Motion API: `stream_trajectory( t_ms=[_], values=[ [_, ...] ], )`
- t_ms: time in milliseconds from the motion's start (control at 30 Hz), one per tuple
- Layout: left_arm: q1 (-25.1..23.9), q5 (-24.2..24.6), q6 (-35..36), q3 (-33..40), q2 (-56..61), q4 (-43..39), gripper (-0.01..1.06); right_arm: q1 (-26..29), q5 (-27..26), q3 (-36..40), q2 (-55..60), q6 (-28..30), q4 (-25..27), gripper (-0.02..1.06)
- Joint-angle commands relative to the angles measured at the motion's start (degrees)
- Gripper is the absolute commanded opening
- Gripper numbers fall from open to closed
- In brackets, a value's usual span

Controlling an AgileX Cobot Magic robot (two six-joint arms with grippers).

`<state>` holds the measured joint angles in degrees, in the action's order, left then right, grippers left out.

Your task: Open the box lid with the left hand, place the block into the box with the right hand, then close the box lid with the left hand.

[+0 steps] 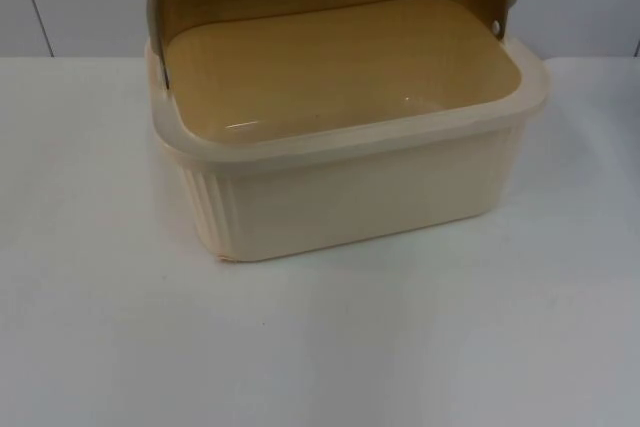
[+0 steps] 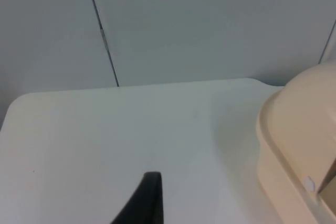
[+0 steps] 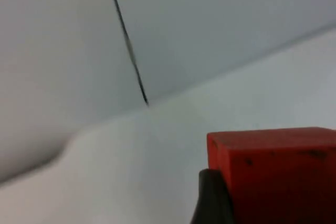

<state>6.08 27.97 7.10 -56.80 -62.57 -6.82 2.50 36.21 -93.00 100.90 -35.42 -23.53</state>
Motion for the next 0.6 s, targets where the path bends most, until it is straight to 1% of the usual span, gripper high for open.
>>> stream_trajectory(
  t_ms=[0,100,133,200,267,300,333,400,433,467,500,567],
  values=[
    [-0.2,-0.4,0.3,0.0,0.3,0.0,1.01,-0.6,0.2,-2.7,-1.9,0.8,0.8,0.0],
    [-0.2,-0.4,0.3,0.0,0.3,0.0,1.01,-2.7,-0.5,-5.6,-3.3,4.5,1.6,0.0],
    [-0.2,-0.4,0.3,0.0,0.3,0.0,1.01,-2.7,-0.5,-5.6,-3.3,4.5,1.6,0.0],
    [-0.2,-0.4,0.3,0.0,0.3,0.0,1.01,-4.8,-1.6,-7.3,-4.0,8.1,2.6,0.0],
    [-0.2,-0.4,0.3,0.0,0.3,0.0,1.01,-7.5,-4.2,-8.1,-5.1,8.2,4.9,0.0],
    [-0.2,-0.4,0.3,0.0,0.3,0.0,1.01,-7.5,-4.2,-8.1,-5.1,8.2,4.9,0.0],
    [-0.2,-0.4,0.3,0.0,0.3,0.0,1.01,-8.5,-6.0,-8.1,-5.6,8.2,6.5,0.0],
    [-0.2,-0.4,0.3,0.0,0.3,0.0,1.01,-10.4,-9.7,-8.1,-6.7,8.2,12.0,0.0],
    [-0.2,-0.4,0.3,0.0,0.3,0.0,1.01,-12.2,-12.2,-8.1,-7.4,9.1,15.1,0.0],
    [-0.2,-0.4,0.3,0.0,0.3,0.0,1.01,-12.2,-12.2,-8.1,-7.4,9.1,15.1,0.0],
    [-0.2,-0.4,0.3,0.0,0.3,0.0,1.01,-13.4,-12.9,-8.1,-7.6,10.7,16.1,0.0],
    [-0.2,-0.4,0.3,0.0,0.3,0.0,1.01,-16.6,-12.9,-8.1,-7.9,13.8,16.7,0.0]
  ],
)
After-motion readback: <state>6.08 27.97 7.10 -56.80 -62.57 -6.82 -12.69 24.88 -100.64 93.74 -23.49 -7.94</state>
